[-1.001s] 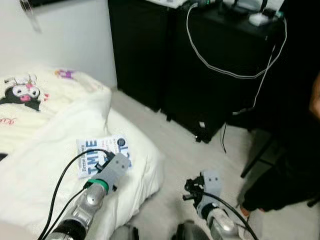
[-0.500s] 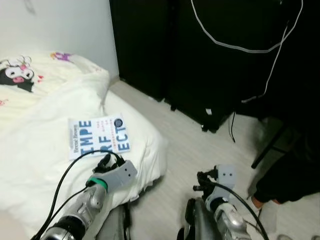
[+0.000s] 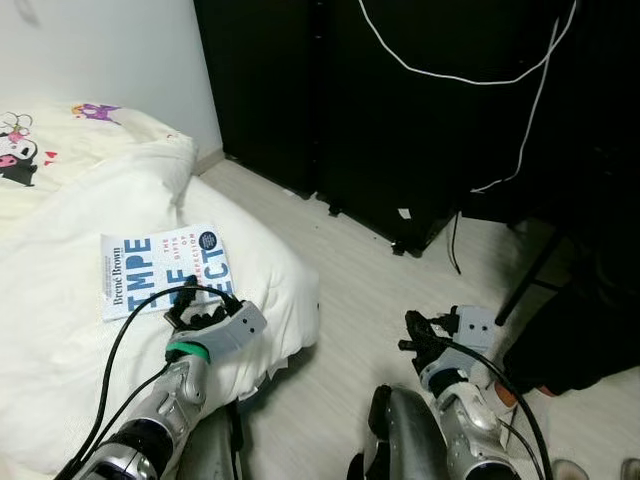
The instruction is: Clean up the room
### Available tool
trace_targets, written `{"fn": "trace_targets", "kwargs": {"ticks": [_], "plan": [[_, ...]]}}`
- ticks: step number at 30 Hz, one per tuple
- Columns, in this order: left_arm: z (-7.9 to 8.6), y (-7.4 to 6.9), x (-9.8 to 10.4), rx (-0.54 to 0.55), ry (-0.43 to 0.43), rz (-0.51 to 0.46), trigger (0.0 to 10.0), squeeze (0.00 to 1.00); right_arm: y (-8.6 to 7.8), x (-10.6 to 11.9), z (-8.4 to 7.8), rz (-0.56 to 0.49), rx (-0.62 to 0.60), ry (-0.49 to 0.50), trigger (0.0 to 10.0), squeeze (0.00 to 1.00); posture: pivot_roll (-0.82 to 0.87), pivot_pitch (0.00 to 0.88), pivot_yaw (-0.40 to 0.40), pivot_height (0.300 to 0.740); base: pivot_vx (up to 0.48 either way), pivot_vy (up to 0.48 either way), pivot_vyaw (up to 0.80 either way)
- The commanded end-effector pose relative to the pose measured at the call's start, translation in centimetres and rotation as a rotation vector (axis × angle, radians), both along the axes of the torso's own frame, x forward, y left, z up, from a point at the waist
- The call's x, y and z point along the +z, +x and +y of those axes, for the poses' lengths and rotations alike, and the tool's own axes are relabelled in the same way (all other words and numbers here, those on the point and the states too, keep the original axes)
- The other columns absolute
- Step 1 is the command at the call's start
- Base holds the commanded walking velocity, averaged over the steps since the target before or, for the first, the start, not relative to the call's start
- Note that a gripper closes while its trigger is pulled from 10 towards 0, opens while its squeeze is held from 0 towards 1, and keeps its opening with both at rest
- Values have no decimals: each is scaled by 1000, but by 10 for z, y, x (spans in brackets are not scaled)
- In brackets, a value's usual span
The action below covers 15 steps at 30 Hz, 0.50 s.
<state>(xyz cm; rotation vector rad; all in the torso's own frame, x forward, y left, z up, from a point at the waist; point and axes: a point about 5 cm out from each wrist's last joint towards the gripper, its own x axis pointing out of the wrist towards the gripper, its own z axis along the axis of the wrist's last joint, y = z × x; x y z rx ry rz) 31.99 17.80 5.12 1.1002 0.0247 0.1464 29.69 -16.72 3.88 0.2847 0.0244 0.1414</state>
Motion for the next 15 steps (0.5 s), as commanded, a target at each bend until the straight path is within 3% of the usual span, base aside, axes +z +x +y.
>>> {"fn": "trace_targets", "kwargs": {"ticks": [1, 3, 5, 9, 12, 15], "plan": [[3, -3, -3, 31, 16, -7, 10000, 710, -2, -2, -1, 12, 0, 18, 10000, 0, 57, 110, 28, 540, 0, 0, 0], [3, -3, -3, 31, 16, -7, 10000, 710, -2, -2, -1, 12, 0, 18, 10000, 0, 57, 110, 28, 540, 0, 0, 0], [-2, -1, -1, 20, 50, -32, 10000, 0, -2, -2, 0, 10, 4, 24, 10000, 0, 52, 125, 24, 540, 0, 0, 0], [-5, 1, -1, 7, 83, -36, 10000, 0, -3, -2, 0, 10, 7, 26, 10000, 0, 51, 131, 24, 540, 0, 0, 0], [-8, 2, -5, -35, 177, 13, 10000, 0, -7, -4, 2, 10, 12, 35, 10000, 0, 56, 144, 32, 540, 0, 0, 0], [-6, 3, -8, -33, 203, 56, 9961, 0, -8, -5, 4, 11, 13, 42, 10000, 0, 61, 151, 37, 540, 0, 0, 0]]}}
